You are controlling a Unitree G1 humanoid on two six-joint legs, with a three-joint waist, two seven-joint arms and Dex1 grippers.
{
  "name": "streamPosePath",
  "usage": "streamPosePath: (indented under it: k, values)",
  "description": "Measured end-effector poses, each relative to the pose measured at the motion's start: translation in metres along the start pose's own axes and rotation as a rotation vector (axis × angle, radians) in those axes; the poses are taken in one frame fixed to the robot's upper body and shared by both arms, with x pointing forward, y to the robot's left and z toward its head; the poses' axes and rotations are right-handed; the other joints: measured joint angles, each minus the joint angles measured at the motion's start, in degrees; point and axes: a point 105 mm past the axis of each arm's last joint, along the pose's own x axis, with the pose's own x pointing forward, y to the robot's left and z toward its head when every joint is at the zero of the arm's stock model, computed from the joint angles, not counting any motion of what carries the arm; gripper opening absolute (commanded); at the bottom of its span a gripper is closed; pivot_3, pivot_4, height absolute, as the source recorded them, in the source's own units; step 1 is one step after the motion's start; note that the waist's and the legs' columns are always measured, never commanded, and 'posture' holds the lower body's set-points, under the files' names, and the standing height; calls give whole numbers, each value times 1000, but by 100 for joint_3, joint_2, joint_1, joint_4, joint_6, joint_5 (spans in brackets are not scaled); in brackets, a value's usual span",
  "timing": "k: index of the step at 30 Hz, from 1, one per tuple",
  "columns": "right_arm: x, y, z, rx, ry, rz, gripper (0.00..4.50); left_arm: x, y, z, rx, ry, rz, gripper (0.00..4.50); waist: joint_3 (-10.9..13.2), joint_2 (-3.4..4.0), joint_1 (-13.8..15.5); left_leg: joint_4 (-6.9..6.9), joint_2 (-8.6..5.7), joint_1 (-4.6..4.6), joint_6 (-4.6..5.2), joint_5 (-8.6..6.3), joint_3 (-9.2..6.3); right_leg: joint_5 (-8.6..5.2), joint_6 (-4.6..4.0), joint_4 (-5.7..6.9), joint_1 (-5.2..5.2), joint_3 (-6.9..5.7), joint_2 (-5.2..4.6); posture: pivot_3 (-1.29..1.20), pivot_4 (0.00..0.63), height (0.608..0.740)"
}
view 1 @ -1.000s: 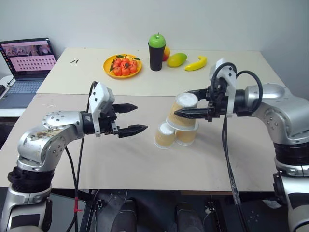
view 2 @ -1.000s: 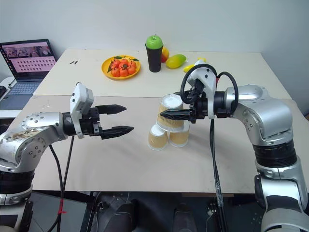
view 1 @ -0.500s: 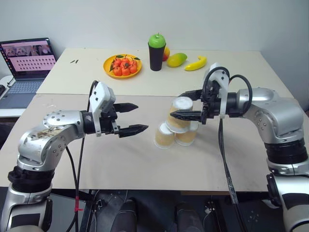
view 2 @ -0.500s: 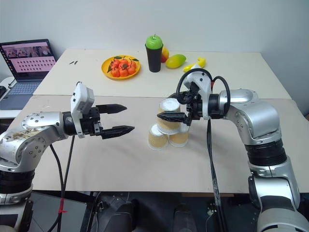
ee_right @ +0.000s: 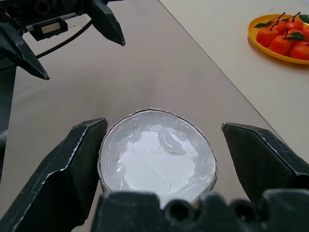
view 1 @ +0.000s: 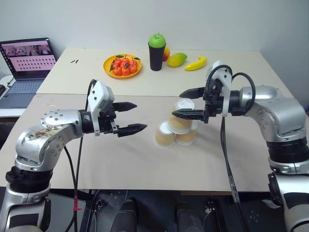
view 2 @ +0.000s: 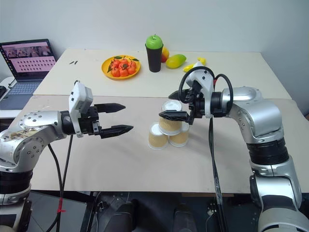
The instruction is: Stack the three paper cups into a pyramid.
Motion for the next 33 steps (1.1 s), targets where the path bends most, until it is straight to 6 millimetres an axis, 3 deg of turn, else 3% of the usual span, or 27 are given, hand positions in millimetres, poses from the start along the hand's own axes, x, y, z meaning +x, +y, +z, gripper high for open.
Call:
streamPosePath:
  k: [5, 14, 17, 21, 23, 25, 29, 33]
  values:
    - [-14, -1, 10, -5, -3, 1, 4427, 1, 0, 0, -1, 3, -10, 4500, 0, 0, 1, -1, 0, 0, 0, 0, 0, -1, 0, -1, 0, 0, 0, 0, 150, 736]
    - [-19, 5, 15, 5, -11, 29, 4427, 3, 2, 2, -10, -11, -15, 4500, 0, -1, 1, -1, 0, -1, 0, 0, 0, -2, 3, -1, 0, 0, 0, 0, 150, 736]
    - [-35, 2, 20, -7, -8, 10, 4427, 3, 3, 6, -8, -22, -11, 4500, 2, -2, 28, 0, -1, -4, 0, 0, 0, -2, 3, -2, -1, 0, 0, 0, 150, 736]
    - [-76, -9, 22, -26, 26, -58, 4427, -3, 9, 13, -39, -45, 19, 4500, 3, -3, 60, 0, 0, -7, 0, 0, 0, -6, 9, -5, -1, -2, 0, 0, 150, 736]
    - [-108, -18, 0, -3, 100, -128, 4427, -11, 15, 11, -11, -23, 70, 4500, 4, -7, 77, 0, 0, -7, 0, -1, 2, -5, 6, -9, 0, -2, 0, 0, 150, 736]
    - [-119, -23, -19, 24, 134, -172, 4427, -13, 18, 9, -2, -14, 106, 4500, 3, -7, 79, 0, 0, -2, 0, -1, 2, -7, 9, -9, 4, -2, 0, 0, 150, 736]
    - [-140, -26, -80, 158, 205, -273, 4427, -16, 19, -8, -4, 23, 166, 4500, 5, -3, 27, 0, 1, 1, 0, -1, 5, -5, 4, 0, -2, 5, 0, 0, 150, 736]
    - [-140, -25, -87, 151, 163, -312, 4427, -15, 15, -14, -20, 15, 184, 4500, 5, -2, -23, 3, 1, 4, 0, -1, 5, -7, 8, 1, 3, 7, 0, 0, 150, 736]
